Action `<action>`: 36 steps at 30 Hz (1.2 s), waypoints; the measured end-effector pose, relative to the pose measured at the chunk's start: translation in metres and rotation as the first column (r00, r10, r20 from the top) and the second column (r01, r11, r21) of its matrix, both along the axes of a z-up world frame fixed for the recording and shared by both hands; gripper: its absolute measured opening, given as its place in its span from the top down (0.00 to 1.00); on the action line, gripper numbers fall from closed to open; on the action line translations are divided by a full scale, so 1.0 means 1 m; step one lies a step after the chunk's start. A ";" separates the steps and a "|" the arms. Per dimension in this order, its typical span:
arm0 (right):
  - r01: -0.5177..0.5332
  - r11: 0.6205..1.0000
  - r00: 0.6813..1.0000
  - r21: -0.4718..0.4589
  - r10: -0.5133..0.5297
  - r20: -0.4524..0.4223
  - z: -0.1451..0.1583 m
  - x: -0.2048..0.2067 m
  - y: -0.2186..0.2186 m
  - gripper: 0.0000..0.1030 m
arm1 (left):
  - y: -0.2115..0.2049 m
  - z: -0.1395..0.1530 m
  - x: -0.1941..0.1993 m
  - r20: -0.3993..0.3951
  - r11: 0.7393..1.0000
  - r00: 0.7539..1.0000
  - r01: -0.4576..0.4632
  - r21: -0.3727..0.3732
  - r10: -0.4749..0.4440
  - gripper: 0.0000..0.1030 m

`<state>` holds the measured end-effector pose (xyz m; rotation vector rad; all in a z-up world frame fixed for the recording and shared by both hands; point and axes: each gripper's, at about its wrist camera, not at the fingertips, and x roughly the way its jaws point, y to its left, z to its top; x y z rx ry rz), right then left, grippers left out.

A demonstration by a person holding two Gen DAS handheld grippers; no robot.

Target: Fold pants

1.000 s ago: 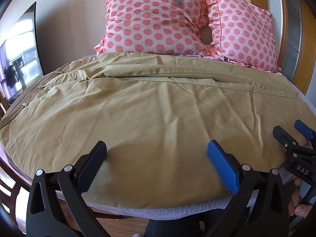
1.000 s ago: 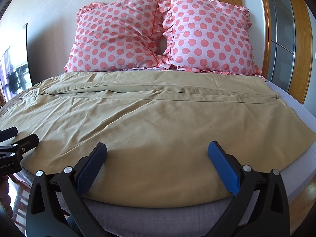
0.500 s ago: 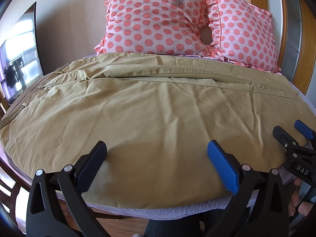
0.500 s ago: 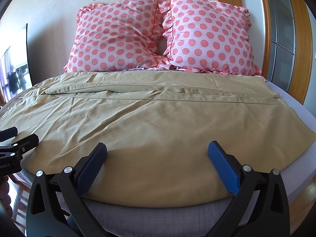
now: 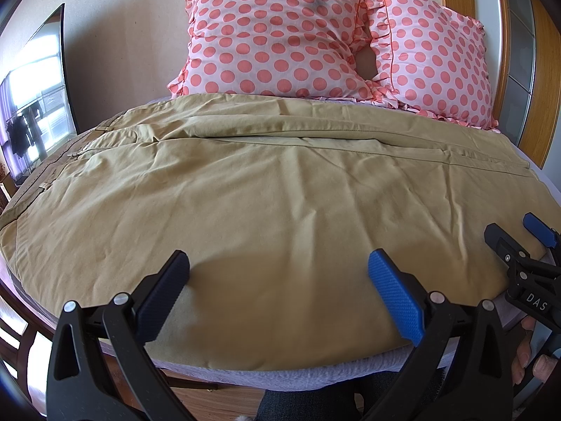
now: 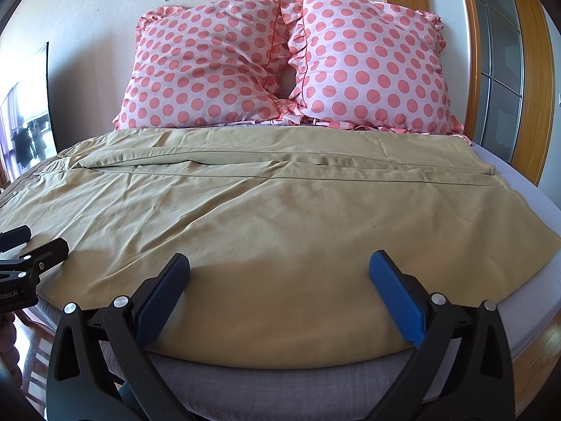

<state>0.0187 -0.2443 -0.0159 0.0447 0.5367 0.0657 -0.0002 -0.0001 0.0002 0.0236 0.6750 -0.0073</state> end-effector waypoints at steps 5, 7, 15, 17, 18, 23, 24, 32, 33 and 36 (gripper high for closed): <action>0.001 1.000 1.000 0.000 -0.001 0.002 0.000 0.000 0.000 0.01 | 0.000 0.000 0.000 0.001 1.000 1.000 0.000 0.000 0.000 0.02; 0.000 1.000 1.000 0.000 0.000 0.002 0.000 0.000 0.000 0.01 | 0.000 0.000 0.000 0.001 1.000 1.000 0.000 0.000 0.000 0.02; 0.023 0.999 0.999 0.040 -0.022 -0.044 0.034 0.015 -0.030 0.01 | 0.003 0.005 0.006 -0.047 1.000 0.999 0.025 -0.018 -0.026 0.02; 0.077 0.993 0.997 0.090 -0.076 -0.016 0.056 0.031 -0.061 0.01 | 0.010 0.013 0.007 -0.050 0.998 0.998 0.044 -0.051 -0.046 0.02; 0.114 0.988 0.994 0.108 -0.112 -0.016 0.066 0.042 -0.076 0.01 | 0.014 0.019 0.010 -0.035 0.998 0.999 0.039 -0.054 -0.041 0.02; 0.352 0.925 0.932 0.145 -0.331 -0.148 0.083 0.136 -0.150 0.01 | 0.026 0.050 0.046 0.040 0.999 0.999 -0.032 -0.008 0.033 0.02; 0.405 0.904 0.907 0.134 -0.379 -0.184 0.080 0.157 -0.164 0.01 | 0.029 0.052 0.054 0.042 0.999 0.998 -0.046 -0.003 0.046 0.02; 0.639 0.763 0.721 0.102 -0.547 -0.425 0.040 0.305 -0.232 0.27 | 0.059 0.053 0.105 -0.003 0.989 0.996 -0.093 -0.118 0.094 0.02; 0.663 0.744 0.695 0.083 -0.570 -0.439 0.036 0.317 -0.236 0.27 | 0.061 0.049 0.107 -0.013 0.985 0.996 -0.093 -0.146 0.092 0.02; 0.723 0.688 0.621 0.061 -0.609 -0.494 0.021 0.346 -0.247 0.27 | 0.066 0.041 0.112 -0.033 0.977 0.996 -0.084 -0.198 0.079 0.02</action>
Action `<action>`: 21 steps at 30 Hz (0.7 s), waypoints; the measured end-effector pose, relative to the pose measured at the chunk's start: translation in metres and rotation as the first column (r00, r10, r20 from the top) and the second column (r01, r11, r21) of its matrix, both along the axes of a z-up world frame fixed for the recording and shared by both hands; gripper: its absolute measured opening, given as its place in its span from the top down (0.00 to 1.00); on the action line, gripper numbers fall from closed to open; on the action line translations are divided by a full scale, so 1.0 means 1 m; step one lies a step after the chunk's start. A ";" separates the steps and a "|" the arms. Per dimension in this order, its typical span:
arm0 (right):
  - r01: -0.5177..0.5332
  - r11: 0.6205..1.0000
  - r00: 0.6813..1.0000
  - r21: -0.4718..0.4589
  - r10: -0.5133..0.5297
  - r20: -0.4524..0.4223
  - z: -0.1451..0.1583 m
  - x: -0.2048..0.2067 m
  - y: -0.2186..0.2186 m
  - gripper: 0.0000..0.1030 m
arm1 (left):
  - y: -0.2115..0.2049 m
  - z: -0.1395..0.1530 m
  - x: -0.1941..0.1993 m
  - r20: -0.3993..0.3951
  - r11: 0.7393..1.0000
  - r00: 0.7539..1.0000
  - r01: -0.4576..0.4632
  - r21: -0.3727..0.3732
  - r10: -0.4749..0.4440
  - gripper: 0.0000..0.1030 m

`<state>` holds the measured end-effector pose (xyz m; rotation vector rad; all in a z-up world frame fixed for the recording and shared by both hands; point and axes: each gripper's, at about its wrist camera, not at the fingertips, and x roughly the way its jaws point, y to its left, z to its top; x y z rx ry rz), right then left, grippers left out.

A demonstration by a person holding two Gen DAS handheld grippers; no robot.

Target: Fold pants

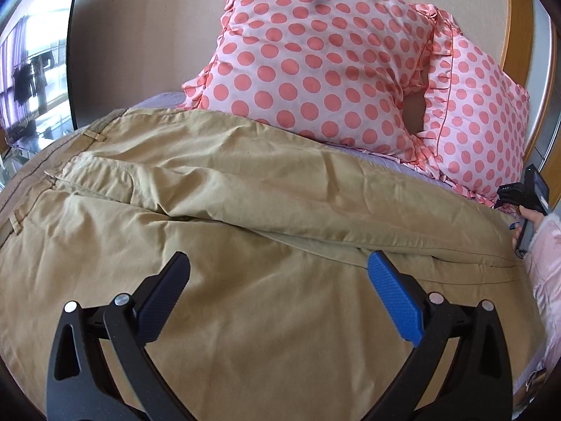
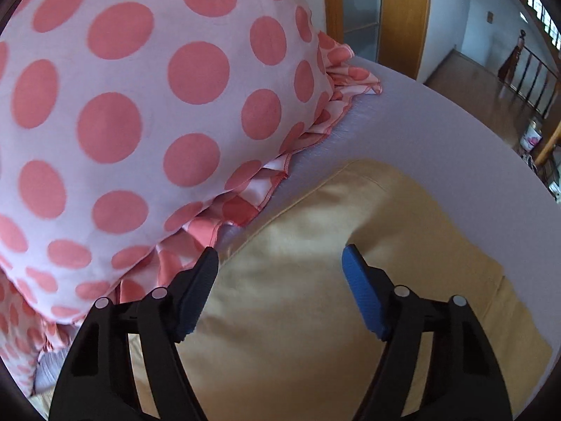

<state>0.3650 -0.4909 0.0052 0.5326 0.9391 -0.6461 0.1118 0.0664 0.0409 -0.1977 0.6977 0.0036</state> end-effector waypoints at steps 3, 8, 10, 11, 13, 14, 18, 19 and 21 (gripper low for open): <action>0.052 0.998 0.997 -0.043 -0.054 -0.052 -0.009 0.019 -0.004 0.24 | 0.001 -0.002 0.001 0.005 1.000 1.000 0.016 -0.022 -0.015 0.02; 0.029 0.992 0.999 -0.127 -0.034 -0.042 -0.020 0.022 0.003 0.34 | 0.005 -0.007 0.006 -0.023 0.997 0.999 0.032 -0.071 -0.033 0.02; 0.002 0.988 1.000 -0.151 -0.002 0.001 -0.021 0.008 0.007 0.68 | 0.010 -0.009 0.006 -0.026 0.994 0.999 0.024 -0.109 -0.027 0.02; -0.007 0.989 1.000 -0.147 0.010 0.022 -0.022 0.000 0.007 0.86 | 0.014 -0.010 0.007 -0.027 0.991 0.999 0.019 -0.130 -0.022 0.02; -0.014 0.997 0.996 -0.074 0.021 0.091 -0.020 -0.018 0.006 0.93 | 0.019 -0.012 0.008 -0.030 0.986 0.999 0.008 -0.169 -0.014 0.02; -0.014 1.000 0.989 -0.017 0.017 0.150 -0.021 -0.030 0.002 0.95 | 0.021 -0.013 0.007 -0.030 0.983 0.999 0.005 -0.182 -0.011 0.02; -0.082 0.990 0.920 0.116 0.031 0.390 -0.005 -0.099 -0.006 0.95 | 0.023 -0.012 0.006 -0.012 0.978 1.000 0.023 -0.209 -0.026 0.02; -0.111 0.984 0.894 0.136 0.039 0.447 -0.001 -0.126 -0.003 0.95 | 0.022 -0.012 0.006 -0.006 0.977 0.999 0.035 -0.212 -0.037 0.02; -0.143 0.976 0.852 0.167 0.035 0.523 0.008 -0.176 0.008 0.96 | 0.021 -0.011 0.006 0.004 0.974 0.998 0.062 -0.219 -0.062 0.02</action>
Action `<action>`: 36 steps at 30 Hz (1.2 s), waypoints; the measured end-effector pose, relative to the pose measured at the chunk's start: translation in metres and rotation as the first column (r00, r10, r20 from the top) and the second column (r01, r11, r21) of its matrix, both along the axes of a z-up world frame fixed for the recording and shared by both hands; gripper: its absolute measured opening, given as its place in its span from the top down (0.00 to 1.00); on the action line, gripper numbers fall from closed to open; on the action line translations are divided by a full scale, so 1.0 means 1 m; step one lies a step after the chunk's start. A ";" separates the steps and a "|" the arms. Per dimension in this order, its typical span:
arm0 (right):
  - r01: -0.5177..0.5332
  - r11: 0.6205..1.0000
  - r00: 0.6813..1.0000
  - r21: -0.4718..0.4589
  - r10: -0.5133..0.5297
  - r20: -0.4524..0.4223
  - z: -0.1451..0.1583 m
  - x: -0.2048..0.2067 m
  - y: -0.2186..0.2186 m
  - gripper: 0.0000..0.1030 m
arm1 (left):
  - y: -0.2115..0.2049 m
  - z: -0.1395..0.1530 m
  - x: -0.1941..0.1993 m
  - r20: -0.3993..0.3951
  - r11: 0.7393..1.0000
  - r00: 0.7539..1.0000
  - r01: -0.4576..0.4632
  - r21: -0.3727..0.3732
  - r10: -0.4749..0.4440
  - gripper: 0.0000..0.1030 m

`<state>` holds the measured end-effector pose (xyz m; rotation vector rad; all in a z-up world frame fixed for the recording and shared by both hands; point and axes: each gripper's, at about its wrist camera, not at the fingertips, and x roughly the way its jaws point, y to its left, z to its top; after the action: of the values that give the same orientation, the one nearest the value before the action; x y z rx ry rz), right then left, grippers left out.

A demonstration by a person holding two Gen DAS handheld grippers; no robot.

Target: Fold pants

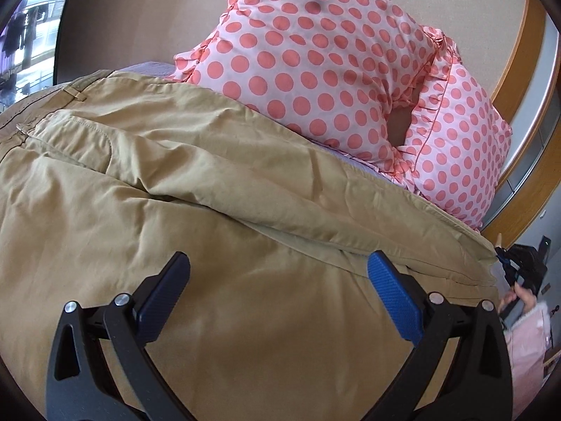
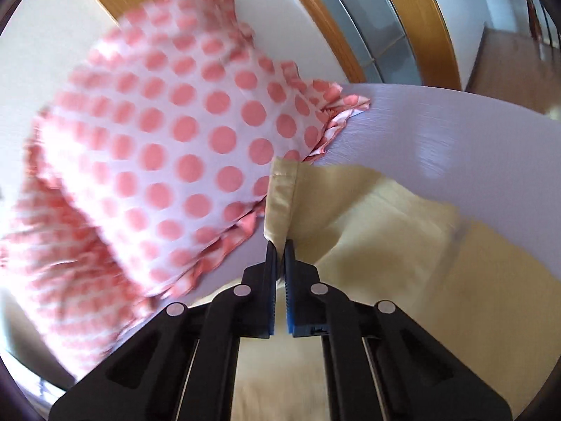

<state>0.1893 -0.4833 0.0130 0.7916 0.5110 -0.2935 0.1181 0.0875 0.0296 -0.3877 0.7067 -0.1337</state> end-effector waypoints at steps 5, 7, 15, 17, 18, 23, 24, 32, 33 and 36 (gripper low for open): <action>0.012 0.990 1.000 0.139 -0.008 -0.027 -0.021 -0.097 0.014 0.93 | -0.003 0.004 -0.003 0.035 1.000 0.999 0.027 -0.005 -0.027 0.02; 0.028 0.966 0.998 0.258 -0.012 -0.061 -0.028 -0.112 0.007 0.87 | -0.006 0.006 -0.006 0.046 0.999 0.998 0.040 0.002 -0.040 0.02; 0.018 0.955 0.999 0.296 -0.006 -0.042 -0.028 -0.091 0.004 0.50 | 0.008 0.023 -0.025 0.100 0.998 0.993 0.059 -0.034 -0.055 0.02; 0.029 0.959 0.999 0.282 -0.017 -0.047 -0.029 -0.084 0.003 0.55 | 0.013 0.032 -0.023 0.117 0.999 0.992 0.036 0.001 -0.036 0.02; 0.008 0.963 1.000 0.270 0.000 -0.030 -0.031 -0.077 0.002 0.68 | 0.017 0.036 -0.021 0.129 0.999 0.991 0.039 0.001 -0.039 0.02; -0.102 0.954 0.984 0.281 0.055 0.171 -0.021 -0.104 -0.007 0.99 | 0.047 0.047 0.002 0.131 0.987 0.986 0.118 -0.112 -0.103 0.02; -0.106 0.959 0.974 0.264 0.046 0.224 -0.015 -0.119 -0.009 0.99 | 0.056 0.048 0.009 0.115 0.984 0.989 0.106 -0.141 -0.090 0.02; -0.109 0.972 0.956 0.207 0.045 0.290 -0.002 -0.168 -0.014 0.99 | 0.090 0.031 0.096 -0.092 0.977 0.995 -0.060 -0.206 0.042 0.08; -0.112 0.973 0.954 0.201 0.049 0.294 -0.002 -0.169 -0.013 0.99 | 0.092 0.029 0.107 -0.112 0.978 0.992 -0.081 -0.191 0.060 0.09; -0.120 0.975 0.950 0.188 0.059 0.306 0.000 -0.171 -0.012 0.99 | 0.103 0.018 0.137 -0.172 0.976 0.977 -0.152 -0.157 0.124 0.21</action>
<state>0.0187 -0.4951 0.0135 0.9905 0.2919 -0.0328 0.2551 0.1908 0.0481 -0.6149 0.8278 -0.0304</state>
